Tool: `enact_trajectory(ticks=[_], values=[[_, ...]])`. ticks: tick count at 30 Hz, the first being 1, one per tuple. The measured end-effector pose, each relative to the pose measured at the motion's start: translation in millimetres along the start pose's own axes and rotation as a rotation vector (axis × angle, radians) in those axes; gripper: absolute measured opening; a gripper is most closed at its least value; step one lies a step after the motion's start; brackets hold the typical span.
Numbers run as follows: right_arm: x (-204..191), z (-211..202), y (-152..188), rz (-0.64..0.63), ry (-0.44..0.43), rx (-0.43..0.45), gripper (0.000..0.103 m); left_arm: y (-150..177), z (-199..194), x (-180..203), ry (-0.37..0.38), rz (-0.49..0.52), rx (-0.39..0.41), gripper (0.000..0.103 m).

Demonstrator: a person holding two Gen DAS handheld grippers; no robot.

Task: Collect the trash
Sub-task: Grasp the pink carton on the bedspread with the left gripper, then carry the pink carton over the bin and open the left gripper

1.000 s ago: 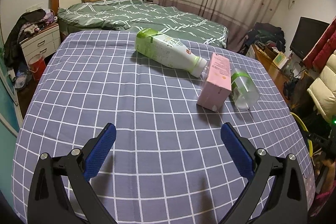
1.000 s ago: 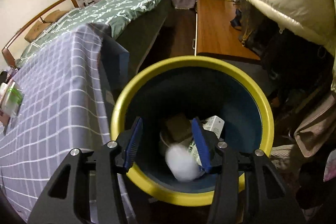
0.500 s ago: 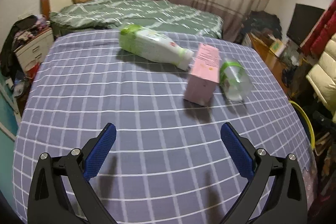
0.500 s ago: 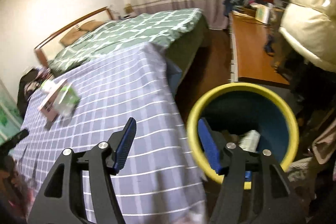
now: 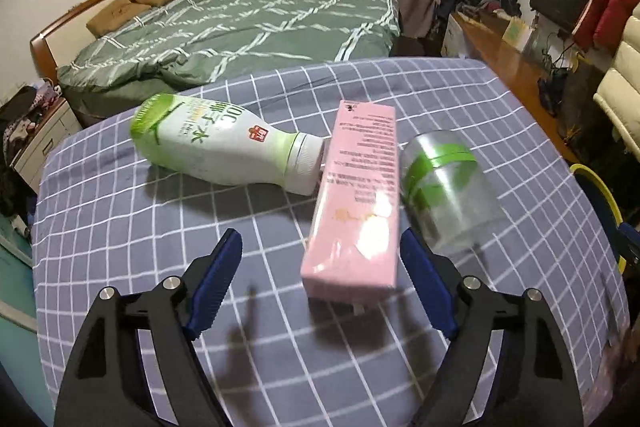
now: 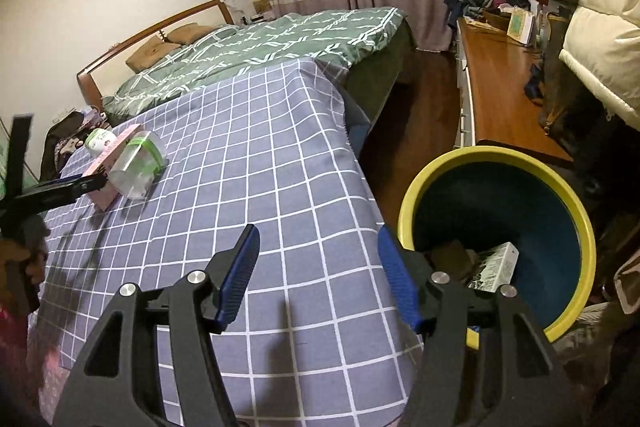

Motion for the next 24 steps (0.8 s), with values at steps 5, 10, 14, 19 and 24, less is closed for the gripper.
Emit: enact_trajectory(ticks=[5,10,14,19,24], values=[[0,6,1,0.008,-0.015,-0.030,0.058,-7,13,2,-0.004,0.038,-0.022,0.073],[1,8,3,0.014,-0.017,-0.041,0.058,-13,24,7,0.005,0.054,-0.051,0.054],[1,9,3,0.014,-0.015,-0.051,0.058,-17,27,10,0.019,0.054,-0.054,0.041],[2,9,3,0.014,-0.009,-0.046,0.058,-7,20,17,0.004,0.072,-0.051,0.039],[4,5,2,0.024,-0.002,-0.025,0.058,11,-11,22,-0.008,0.061,-0.021,0.039]])
Point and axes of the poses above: each gripper's, at about its wrist camera, not at the fingertips, and z roughly the way its jaws point, x to its right, y to its underside, the point moved 7 cm from there along z, roughly the way its jaws point, and after that the axes turned 12 degrees about y, right-handed, at the moved point
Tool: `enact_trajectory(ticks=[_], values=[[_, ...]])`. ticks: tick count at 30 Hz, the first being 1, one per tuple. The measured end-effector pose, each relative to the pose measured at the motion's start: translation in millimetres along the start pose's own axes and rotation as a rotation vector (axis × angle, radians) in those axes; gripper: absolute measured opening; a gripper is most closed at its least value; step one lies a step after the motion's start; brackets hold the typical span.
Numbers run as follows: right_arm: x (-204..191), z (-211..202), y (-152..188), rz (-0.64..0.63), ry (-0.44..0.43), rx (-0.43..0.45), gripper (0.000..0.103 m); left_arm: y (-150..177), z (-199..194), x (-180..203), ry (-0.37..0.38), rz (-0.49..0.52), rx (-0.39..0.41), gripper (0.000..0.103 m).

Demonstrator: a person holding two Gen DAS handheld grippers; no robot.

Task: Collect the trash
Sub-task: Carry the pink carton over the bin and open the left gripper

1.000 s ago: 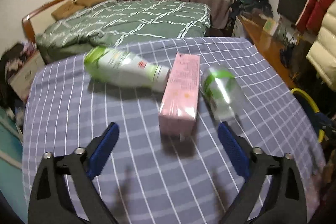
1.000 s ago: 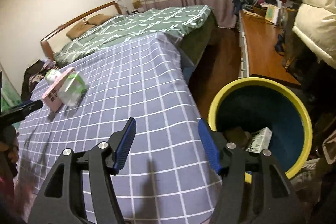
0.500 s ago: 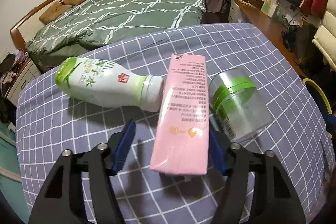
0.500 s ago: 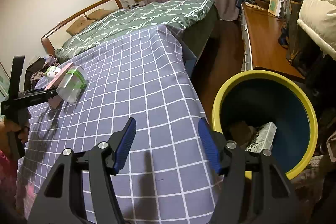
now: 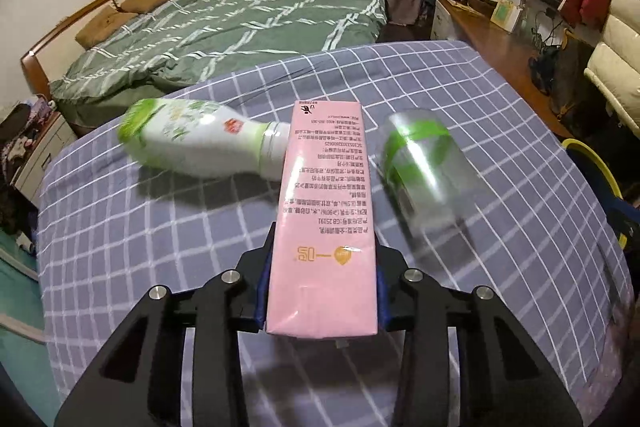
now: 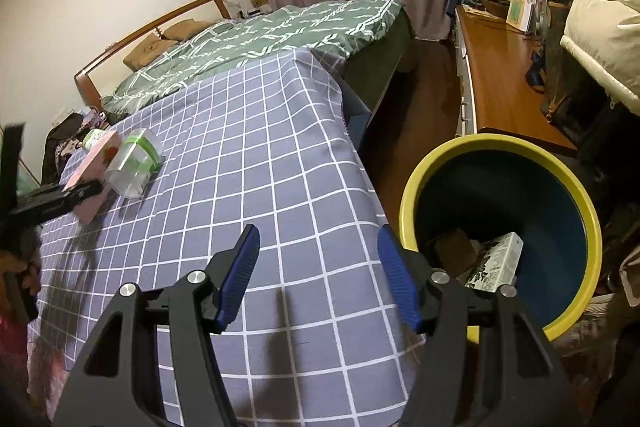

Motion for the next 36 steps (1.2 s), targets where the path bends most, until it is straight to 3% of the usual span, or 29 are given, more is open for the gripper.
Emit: enact_trajectory(ticks=[9,15,19,28,36], values=[[21,-22,2,0.012,0.013,0.068,0.058,37,-81,52,0.006,0.071,0.043,0.039],[74,-42,12,0.073,0.076,0.087,0.058,30,-102,122,0.114,0.138,0.049,0.039],[116,-51,25,0.117,0.130,0.086,0.059,20,-88,179,0.226,0.184,0.008,0.039],[184,-55,49,0.204,0.188,0.067,0.059,-14,-16,317,0.372,0.325,-0.084,0.039],[210,-45,61,0.250,0.204,0.036,0.059,-30,59,401,0.418,0.393,-0.156,0.039]])
Point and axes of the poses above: each gripper's, at about its wrist camera, not at the fingertips, and z roughly the way its jaws point, x to its right, y to its underside, the point moved 7 cm from there along z, roughly the way its jaws point, and after that the axes turned 12 degrees about y, right-handed, at the moved point
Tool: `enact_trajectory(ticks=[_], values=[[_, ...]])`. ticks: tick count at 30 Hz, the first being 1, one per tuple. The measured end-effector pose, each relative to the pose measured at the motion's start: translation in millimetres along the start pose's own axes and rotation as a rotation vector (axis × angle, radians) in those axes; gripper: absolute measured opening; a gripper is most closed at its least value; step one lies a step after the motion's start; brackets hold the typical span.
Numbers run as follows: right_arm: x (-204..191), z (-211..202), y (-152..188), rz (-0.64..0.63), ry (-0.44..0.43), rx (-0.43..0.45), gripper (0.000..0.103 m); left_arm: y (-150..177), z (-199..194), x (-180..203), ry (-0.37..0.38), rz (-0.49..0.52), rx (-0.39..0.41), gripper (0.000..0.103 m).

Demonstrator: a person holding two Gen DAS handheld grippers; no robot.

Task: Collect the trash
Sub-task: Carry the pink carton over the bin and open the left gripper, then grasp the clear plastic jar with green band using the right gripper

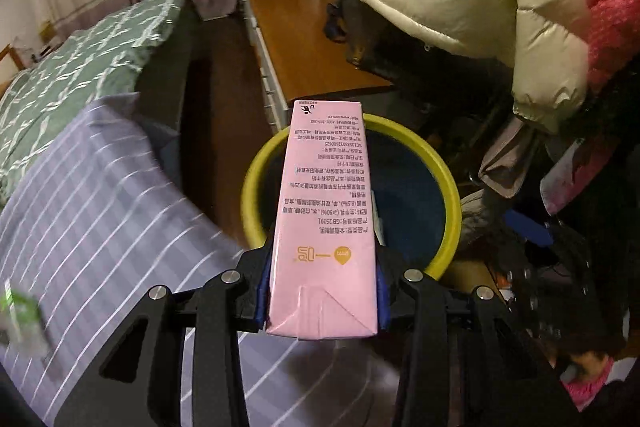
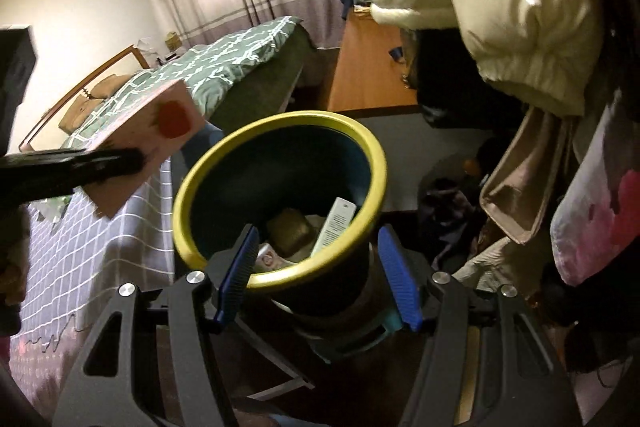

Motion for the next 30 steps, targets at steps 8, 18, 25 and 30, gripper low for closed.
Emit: enact_trajectory(ticks=[8,18,25,30], values=[[4,11,0,0.018,-0.001,-0.025,0.059,-26,27,4,-0.029,0.014,0.048,0.075],[-17,8,4,-0.016,-0.028,-0.032,0.059,4,-67,-15,-0.080,-0.007,0.186,0.087],[-53,-5,-3,-0.086,-0.058,-0.004,0.059,64,-161,-71,-0.206,-0.104,0.307,0.092],[-88,-14,-2,-0.149,-0.092,0.003,0.062,117,-212,-130,-0.307,-0.221,0.362,0.093]])
Point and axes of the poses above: each gripper's, at about its wrist camera, not at the fingertips, and z roughly the way its jaws point, x to its right, y to its underside, the point moved 7 cm from there along z, roughly the way its jaws point, and after that the axes turned 12 degrees about y, right-handed, at the moved point
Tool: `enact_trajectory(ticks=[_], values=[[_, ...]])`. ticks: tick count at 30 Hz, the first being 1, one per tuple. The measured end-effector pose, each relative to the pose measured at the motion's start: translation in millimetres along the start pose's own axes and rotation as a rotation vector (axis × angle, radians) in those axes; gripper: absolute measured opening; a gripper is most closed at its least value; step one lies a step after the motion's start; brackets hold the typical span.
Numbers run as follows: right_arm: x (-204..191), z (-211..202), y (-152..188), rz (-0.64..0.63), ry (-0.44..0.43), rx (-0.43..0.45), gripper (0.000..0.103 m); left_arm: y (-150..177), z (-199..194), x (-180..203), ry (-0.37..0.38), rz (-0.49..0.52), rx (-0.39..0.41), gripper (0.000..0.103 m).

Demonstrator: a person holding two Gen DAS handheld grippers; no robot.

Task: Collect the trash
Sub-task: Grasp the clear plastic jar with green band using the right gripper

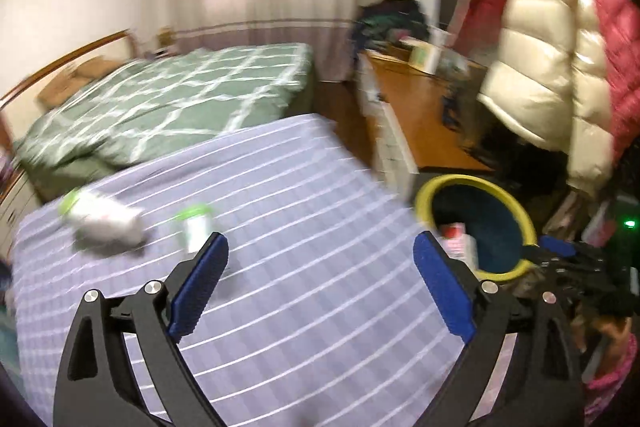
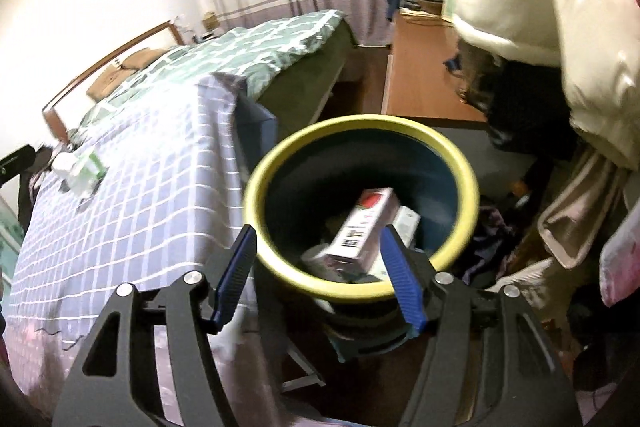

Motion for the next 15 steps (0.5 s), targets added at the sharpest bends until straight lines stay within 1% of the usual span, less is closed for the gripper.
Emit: enact_trajectory(ticks=[1,5,6,10,13,15], values=[[-9,-1,-1,-0.016,-0.010,-0.002,0.062,7,-10,-26,-0.031,-0.043,0.007,0.093],[-49,-5,-7,-0.093,-0.043,0.005,0.062,32,-36,-99,-0.119,-0.154,0.027,0.093],[-56,-5,-8,-0.105,-0.054,0.003,0.062,38,-40,-113,-0.137,-0.171,0.032,0.093],[-106,-9,-16,-0.205,-0.104,0.012,0.062,59,-62,-184,-0.252,-0.231,0.064,0.093],[-150,-11,-20,-0.299,-0.161,0.011,0.062,72,-69,-216,-0.307,-0.276,0.086,0.093],[-177,-9,-21,-0.359,-0.189,0.008,0.062,84,-73,-236,-0.308,-0.330,0.111,0.093]])
Point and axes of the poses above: each gripper's, at about its wrist camera, not at the fingertips, and z roughly the way its jaws point, x to its right, y to its underside, the point moved 7 cm from there along z, roughly the way its jaws point, and after that the axes turned 12 degrees about y, right-handed, at the moved point
